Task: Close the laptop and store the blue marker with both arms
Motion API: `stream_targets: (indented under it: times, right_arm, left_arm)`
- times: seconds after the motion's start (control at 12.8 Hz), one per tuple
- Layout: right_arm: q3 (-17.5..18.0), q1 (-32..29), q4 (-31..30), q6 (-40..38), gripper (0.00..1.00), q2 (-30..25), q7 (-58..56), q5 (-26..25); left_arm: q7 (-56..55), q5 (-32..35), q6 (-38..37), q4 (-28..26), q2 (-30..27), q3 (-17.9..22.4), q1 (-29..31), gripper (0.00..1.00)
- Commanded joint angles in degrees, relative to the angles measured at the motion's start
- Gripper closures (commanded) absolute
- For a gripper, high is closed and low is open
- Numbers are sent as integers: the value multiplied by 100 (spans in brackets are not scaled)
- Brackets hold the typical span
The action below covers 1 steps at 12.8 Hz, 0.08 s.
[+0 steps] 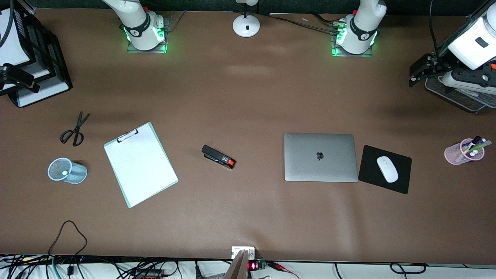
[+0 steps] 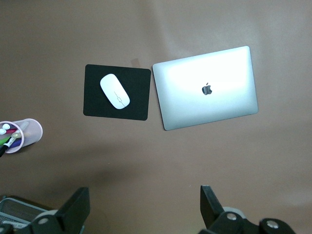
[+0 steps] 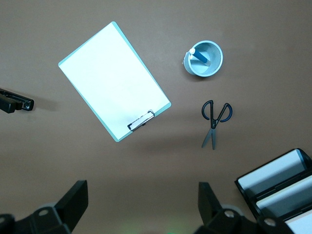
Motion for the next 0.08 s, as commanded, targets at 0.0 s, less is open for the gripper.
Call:
stream_targets:
  times: [0.0]
  right_arm:
    - [22, 15, -101, -108, 0, -153, -69, -69]
  left_arm:
    - [168, -53, -138, 99, -7, -7, 16, 0]
